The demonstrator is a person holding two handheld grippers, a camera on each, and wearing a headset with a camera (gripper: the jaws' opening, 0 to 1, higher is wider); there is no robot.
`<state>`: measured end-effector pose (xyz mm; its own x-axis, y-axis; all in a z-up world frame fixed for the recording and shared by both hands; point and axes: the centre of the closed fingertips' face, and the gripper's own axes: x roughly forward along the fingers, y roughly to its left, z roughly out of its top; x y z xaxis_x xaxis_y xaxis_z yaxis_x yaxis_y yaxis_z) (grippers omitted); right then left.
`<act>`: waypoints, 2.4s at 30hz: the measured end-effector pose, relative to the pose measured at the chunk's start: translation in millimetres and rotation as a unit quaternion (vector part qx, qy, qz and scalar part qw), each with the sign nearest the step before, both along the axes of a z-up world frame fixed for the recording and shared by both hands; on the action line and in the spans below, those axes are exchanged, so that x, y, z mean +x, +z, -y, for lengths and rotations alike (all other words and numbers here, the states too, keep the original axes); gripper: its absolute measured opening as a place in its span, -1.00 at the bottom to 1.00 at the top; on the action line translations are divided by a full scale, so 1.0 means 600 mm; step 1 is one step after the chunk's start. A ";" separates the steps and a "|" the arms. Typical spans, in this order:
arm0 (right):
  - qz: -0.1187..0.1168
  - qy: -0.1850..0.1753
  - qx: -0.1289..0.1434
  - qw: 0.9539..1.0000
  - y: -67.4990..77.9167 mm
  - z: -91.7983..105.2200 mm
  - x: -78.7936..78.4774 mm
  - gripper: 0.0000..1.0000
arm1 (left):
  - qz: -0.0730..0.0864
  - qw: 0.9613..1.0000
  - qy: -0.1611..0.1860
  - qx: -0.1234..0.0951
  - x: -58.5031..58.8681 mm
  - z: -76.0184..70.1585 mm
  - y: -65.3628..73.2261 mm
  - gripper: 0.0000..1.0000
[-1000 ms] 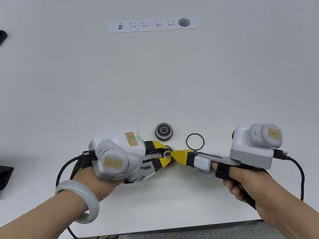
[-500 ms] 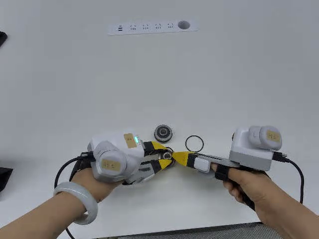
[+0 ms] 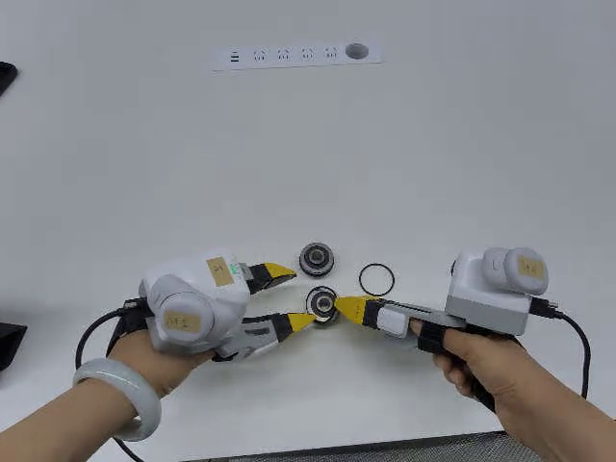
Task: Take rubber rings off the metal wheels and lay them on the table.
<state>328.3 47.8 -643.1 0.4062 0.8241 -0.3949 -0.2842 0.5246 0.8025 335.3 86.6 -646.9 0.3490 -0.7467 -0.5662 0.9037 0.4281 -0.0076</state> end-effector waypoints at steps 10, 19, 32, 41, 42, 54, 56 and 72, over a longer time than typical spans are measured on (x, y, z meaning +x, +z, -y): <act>0.000 0.001 0.007 1.000 0.008 -0.002 -0.006 -0.96 | -0.004 1.000 0.006 0.001 -0.007 -0.016 -0.005 -0.21; 0.008 -0.003 0.017 1.000 0.029 0.002 -0.004 -0.96 | -0.009 1.000 0.014 0.003 -0.015 -0.028 -0.009 -0.16; 0.019 -0.049 0.015 0.999 0.037 0.046 0.026 -0.96 | -0.011 1.000 0.028 -0.001 -0.012 -0.044 -0.010 -0.16; 0.011 -0.087 -0.007 0.996 0.018 0.097 0.043 -0.96 | -0.012 0.999 0.033 -0.003 -0.011 -0.043 -0.008 -0.19; 0.009 -0.091 -0.009 0.996 0.015 0.101 0.045 -0.96 | -0.011 0.999 0.034 -0.003 -0.011 -0.042 -0.007 -0.19; -0.012 -0.102 -0.037 0.994 -0.020 0.113 0.040 -0.96 | -0.016 0.999 0.036 -0.002 -0.014 -0.043 -0.008 -0.22; -0.007 -0.099 -0.053 0.994 -0.024 0.117 0.040 -0.96 | -0.015 0.999 0.036 -0.003 -0.013 -0.042 -0.007 -0.22; 0.043 -0.052 -0.120 0.990 -0.019 0.118 0.041 -0.73 | -0.012 0.999 0.038 -0.007 -0.003 -0.036 0.000 -0.23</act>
<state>353.2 -23.1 -654.3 0.5253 0.6620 -0.5346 -0.2807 0.7279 0.6256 333.3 108.3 -646.8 0.3919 -0.7261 -0.5650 0.8680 0.4954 -0.0345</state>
